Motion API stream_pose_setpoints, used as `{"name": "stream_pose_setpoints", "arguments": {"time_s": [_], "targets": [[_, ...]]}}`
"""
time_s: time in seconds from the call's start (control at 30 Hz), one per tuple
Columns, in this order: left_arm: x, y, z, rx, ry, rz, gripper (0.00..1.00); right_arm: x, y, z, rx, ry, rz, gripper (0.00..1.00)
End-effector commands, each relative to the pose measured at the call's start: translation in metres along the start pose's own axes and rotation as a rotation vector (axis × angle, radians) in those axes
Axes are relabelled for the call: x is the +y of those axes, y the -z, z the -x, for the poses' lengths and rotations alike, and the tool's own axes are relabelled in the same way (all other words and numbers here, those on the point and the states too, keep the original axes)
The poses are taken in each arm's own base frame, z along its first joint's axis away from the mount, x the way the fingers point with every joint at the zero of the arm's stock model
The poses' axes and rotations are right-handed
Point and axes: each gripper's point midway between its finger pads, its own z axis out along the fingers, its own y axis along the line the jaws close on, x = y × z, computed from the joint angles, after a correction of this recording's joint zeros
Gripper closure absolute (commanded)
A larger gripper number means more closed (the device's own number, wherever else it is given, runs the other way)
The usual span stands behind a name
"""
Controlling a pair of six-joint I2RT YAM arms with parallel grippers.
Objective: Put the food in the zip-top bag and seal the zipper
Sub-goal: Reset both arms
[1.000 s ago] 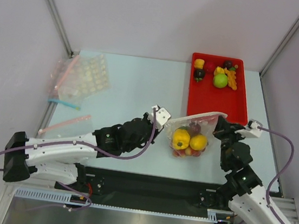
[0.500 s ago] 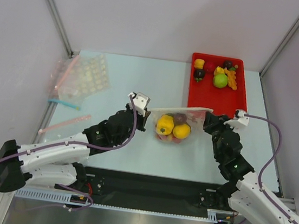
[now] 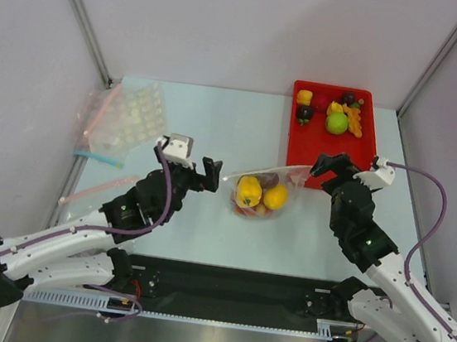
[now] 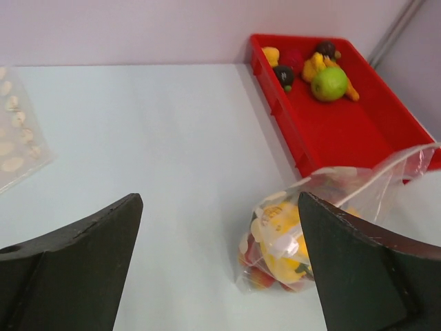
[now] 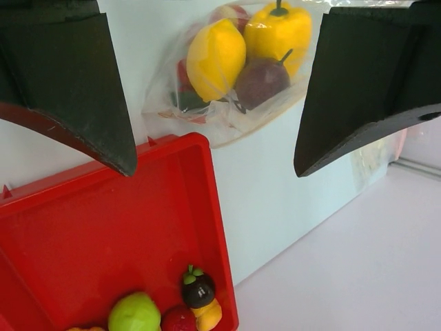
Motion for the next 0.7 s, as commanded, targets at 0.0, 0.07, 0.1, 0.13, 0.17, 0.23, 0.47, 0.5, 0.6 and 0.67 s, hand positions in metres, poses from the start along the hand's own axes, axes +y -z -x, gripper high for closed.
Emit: {"name": "stream_pose_setpoints", "arguments": {"time_s": [0.0,0.07,0.1,0.13,0.17,0.23,0.47,0.5,0.6,0.67], "targets": [[0.031,0.011,0.01,-0.077,0.095,0.123,0.0,-0.01,-0.001,0.009,-0.022,-0.05,-0.089,0.0],[0.048,0.015,0.015,-0.131,0.141,0.197,0.0,-0.011,-0.001,0.007,-0.022,-0.085,-0.107,0.0],[0.057,0.018,0.011,-0.144,0.159,0.228,0.0,-0.011,-0.001,0.007,-0.023,-0.113,-0.112,0.0],[0.06,0.019,0.01,-0.155,0.206,0.244,0.0,-0.011,-0.001,0.007,-0.024,-0.118,-0.11,0.0],[0.066,0.019,0.008,-0.158,0.224,0.26,0.0,-0.007,0.0,0.01,-0.022,-0.115,-0.096,0.0],[0.07,0.02,0.004,-0.158,0.258,0.264,0.0,-0.003,0.003,0.018,-0.021,-0.058,-0.07,0.05],[0.056,0.018,0.008,-0.151,0.208,0.163,0.0,-0.038,0.025,0.049,-0.161,-0.048,-0.128,0.04],[0.051,0.018,0.005,-0.144,0.197,0.127,0.0,-0.032,0.025,0.044,-0.149,-0.055,-0.076,0.01],[0.049,0.019,0.004,-0.16,0.192,0.102,0.0,-0.036,0.028,0.037,-0.164,-0.138,-0.05,0.0],[0.047,0.02,0.007,-0.168,0.192,0.085,0.0,-0.039,0.027,0.036,-0.161,-0.139,-0.072,0.0]]}}
